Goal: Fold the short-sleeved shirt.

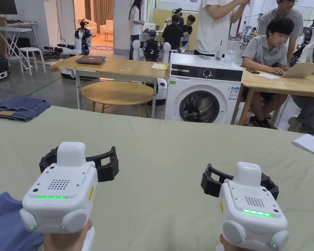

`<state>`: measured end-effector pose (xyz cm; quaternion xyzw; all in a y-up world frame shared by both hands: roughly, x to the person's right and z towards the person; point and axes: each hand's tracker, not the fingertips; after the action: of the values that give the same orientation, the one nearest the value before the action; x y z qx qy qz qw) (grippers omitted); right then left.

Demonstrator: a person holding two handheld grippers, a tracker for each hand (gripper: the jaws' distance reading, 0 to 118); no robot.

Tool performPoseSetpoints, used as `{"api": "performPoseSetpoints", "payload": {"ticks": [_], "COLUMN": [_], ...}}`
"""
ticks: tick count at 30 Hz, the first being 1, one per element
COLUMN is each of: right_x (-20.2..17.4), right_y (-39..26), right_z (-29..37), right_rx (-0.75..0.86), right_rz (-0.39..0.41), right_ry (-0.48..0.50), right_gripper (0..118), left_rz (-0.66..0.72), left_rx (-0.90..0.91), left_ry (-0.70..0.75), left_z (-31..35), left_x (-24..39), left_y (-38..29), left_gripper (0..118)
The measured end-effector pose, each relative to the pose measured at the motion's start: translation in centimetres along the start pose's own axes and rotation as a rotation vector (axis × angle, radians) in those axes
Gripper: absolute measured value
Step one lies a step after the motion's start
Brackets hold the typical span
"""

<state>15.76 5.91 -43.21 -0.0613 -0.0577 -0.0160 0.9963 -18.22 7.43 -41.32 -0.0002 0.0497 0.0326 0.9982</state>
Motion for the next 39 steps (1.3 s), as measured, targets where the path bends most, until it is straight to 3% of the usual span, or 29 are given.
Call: {"api": "performPoseSetpoints", "payload": {"ticks": [7,12,14,15,16,17,18,20,29,32,39], "right_x": [-0.7,-1.6,-1.5,-1.4,-1.4,-1.4,-1.3,-1.0,-1.4,-1.6,-5.5], "right_y": [0.5,0.2,0.0,-0.1,-0.1,-0.1,-0.1,-0.1,0.1,0.4,1.5], "right_z": [0.2,0.2,0.3,0.5,0.5,0.4,0.3,0.2,1.0,1.1,1.3], "right_rx": [0.010,0.003,0.005,0.012,0.015,0.008,-0.002,-0.009,0.011,0.000,0.005], "right_rz": [0.019,0.070,0.063,0.056,0.055,0.054,0.045,0.017,0.082,0.049,0.059], "right_ry": [0.039,0.003,0.003,0.004,-0.006,-0.023,-0.024,-0.023,-0.012,0.004,0.080], "right_gripper": [118,118,99,79,49,24,7,0,0,0,0], "left_rz": [-0.051,-0.101,-0.111,-0.114,-0.120,-0.122,-0.112,-0.104,-0.150,-0.110,-0.131], "left_rx": [-0.006,-0.020,-0.012,-0.006,-0.009,-0.019,-0.038,-0.051,-0.051,-0.075,-0.081], "left_ry": [0.018,-0.002,-0.006,-0.007,-0.007,-0.007,-0.007,-0.003,0.031,0.023,0.125], "left_z": [0.2,0.5,0.8,0.9,0.9,0.8,0.7,0.6,0.9,0.9,2.9], "left_x": [0.8,1.3,1.3,1.4,1.5,1.6,1.4,1.4,1.4,0.3,-4.8], "left_y": [0.1,0.1,0.0,-0.1,0.0,0.0,0.0,-0.1,-0.4,-0.3,1.1], "left_gripper": [118,117,95,73,41,21,10,0,0,0,0]}}
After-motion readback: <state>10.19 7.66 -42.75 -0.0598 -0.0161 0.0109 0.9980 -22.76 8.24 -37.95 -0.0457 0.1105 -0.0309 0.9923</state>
